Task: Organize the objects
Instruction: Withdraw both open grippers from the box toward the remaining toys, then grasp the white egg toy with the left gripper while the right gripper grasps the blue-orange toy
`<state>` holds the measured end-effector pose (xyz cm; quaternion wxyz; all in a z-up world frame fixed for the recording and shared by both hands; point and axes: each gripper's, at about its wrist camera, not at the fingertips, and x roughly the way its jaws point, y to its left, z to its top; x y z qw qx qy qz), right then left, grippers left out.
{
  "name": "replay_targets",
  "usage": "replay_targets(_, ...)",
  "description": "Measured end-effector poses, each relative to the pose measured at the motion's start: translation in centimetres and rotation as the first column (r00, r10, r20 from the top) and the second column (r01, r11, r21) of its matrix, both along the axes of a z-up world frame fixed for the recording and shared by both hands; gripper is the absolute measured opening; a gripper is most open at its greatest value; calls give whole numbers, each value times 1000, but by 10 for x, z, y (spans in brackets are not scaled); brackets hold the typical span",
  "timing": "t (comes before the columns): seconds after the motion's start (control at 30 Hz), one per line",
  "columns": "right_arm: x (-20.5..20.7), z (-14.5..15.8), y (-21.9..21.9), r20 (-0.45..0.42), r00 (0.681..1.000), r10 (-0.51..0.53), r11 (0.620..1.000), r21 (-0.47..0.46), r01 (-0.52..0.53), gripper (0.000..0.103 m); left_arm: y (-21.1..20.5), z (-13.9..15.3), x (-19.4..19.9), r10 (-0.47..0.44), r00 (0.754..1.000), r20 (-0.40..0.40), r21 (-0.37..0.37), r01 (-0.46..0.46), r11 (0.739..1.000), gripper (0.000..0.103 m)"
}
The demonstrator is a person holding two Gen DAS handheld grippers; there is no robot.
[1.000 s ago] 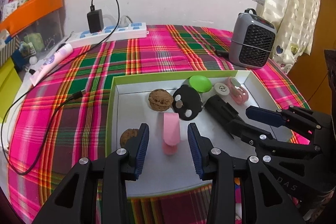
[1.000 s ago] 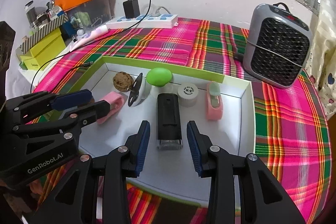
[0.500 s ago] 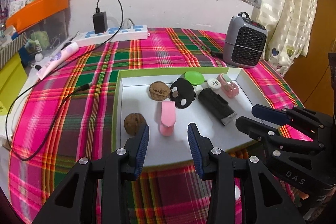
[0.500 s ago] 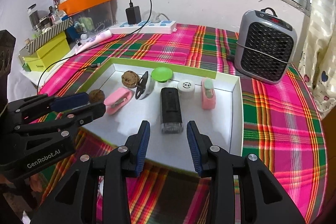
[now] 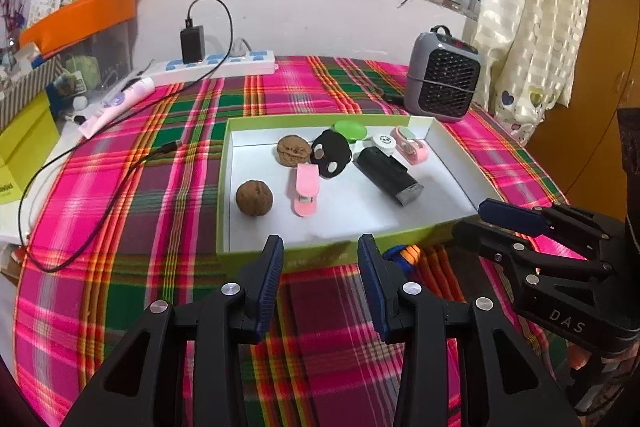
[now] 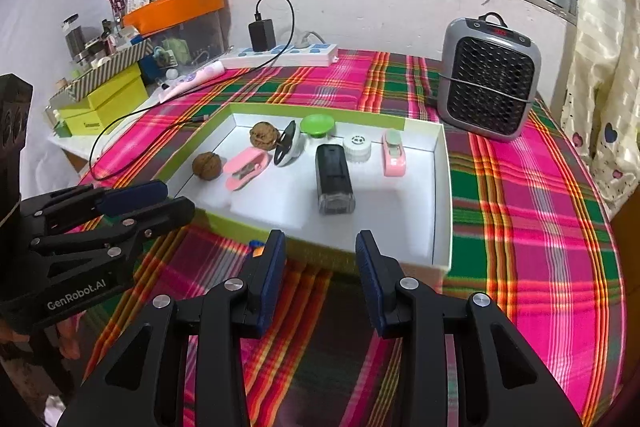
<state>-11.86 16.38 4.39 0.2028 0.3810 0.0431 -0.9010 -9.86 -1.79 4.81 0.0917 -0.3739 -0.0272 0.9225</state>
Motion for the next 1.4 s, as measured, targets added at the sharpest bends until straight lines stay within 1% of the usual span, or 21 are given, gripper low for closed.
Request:
replay_targets(0.07, 4, -1, 2, -2, 1000, -2, 1000, -4, 2, 38, 1, 1, 4, -11, 1000, -8, -3, 11, 1000, 37)
replay_targets(0.27, 13, -3, 6, -2, 1000, -1, 1000, 3, 1, 38, 4, -4, 12, -28, 1000, 12, 6, 28, 1000, 38)
replay_targets(0.47, 23, -5, 10, 2, 1000, -1, 1000, -2, 1, 39, 17, -15, 19, -89, 995, 44, 31, 88, 996, 40)
replay_targets(0.6, 28, -7, 15, 7, 1000, -11, 1000, -8, 11, 39, 25, -21, 21, -126, 990, 65, 62, 122, 991, 41)
replay_targets(0.9, 32, -9, 25, 11, 999, -40, 999, -13, 40, 39, 39, -28, 23, -171, 982, 83, 62, 167, 984, 42)
replay_targets(1.17, 32, -12, 26, 20, 999, -43, 999, -11, 43, 40, 46, -36, 18, -170, 980, 108, 50, 165, 985, 42)
replay_targets(1.4, 33, -13, 24, 24, 999, -39, 999, -8, 39, 40, 44, -36, 16, -166, 980, 108, 51, 161, 986, 41)
